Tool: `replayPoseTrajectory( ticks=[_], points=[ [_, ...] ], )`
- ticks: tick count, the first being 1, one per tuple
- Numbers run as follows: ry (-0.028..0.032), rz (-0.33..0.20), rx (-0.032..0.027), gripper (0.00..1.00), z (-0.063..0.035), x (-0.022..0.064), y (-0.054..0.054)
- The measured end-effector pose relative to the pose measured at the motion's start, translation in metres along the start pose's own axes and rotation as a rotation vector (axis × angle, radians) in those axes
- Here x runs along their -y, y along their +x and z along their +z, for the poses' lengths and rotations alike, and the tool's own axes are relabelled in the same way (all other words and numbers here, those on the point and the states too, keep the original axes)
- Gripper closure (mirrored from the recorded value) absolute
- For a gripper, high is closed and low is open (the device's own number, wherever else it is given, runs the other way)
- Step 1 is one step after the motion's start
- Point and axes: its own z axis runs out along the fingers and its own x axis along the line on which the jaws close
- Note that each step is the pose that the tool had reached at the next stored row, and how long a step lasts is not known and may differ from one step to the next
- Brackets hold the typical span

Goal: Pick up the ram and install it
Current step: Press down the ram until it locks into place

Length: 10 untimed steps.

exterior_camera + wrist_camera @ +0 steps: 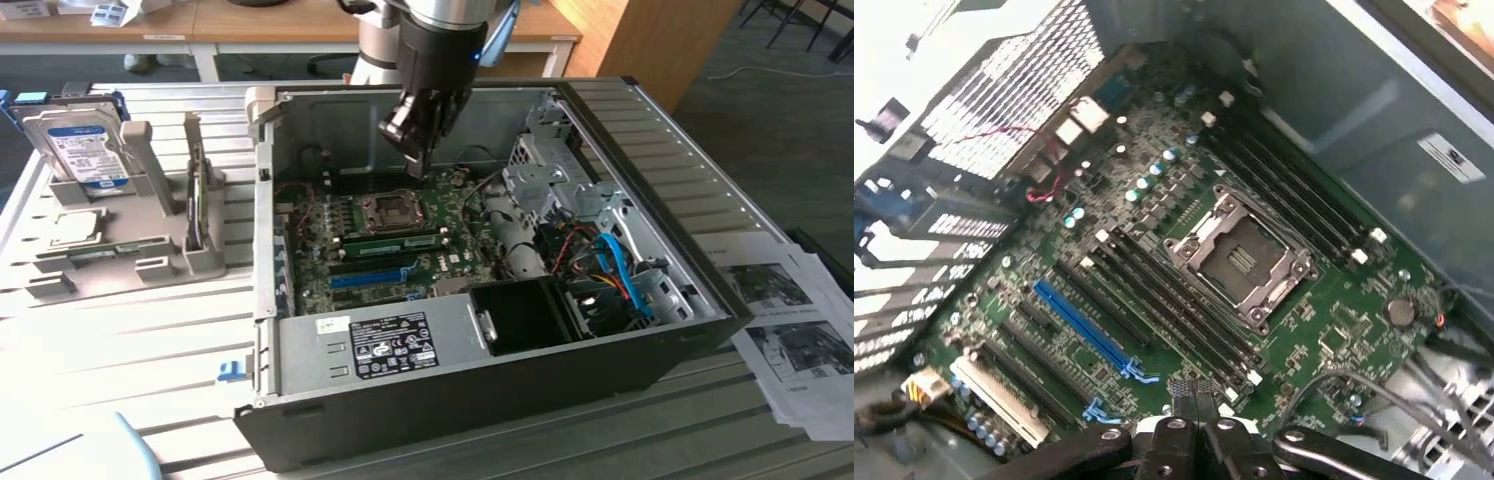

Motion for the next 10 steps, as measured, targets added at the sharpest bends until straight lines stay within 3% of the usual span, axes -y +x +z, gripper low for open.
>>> replayPoseTrajectory(
  ticks=[10],
  points=[
    [-0.0029, 0.174, 0.0065, 0.91, 0.0009, 0.0000, 0.0000]
  ],
)
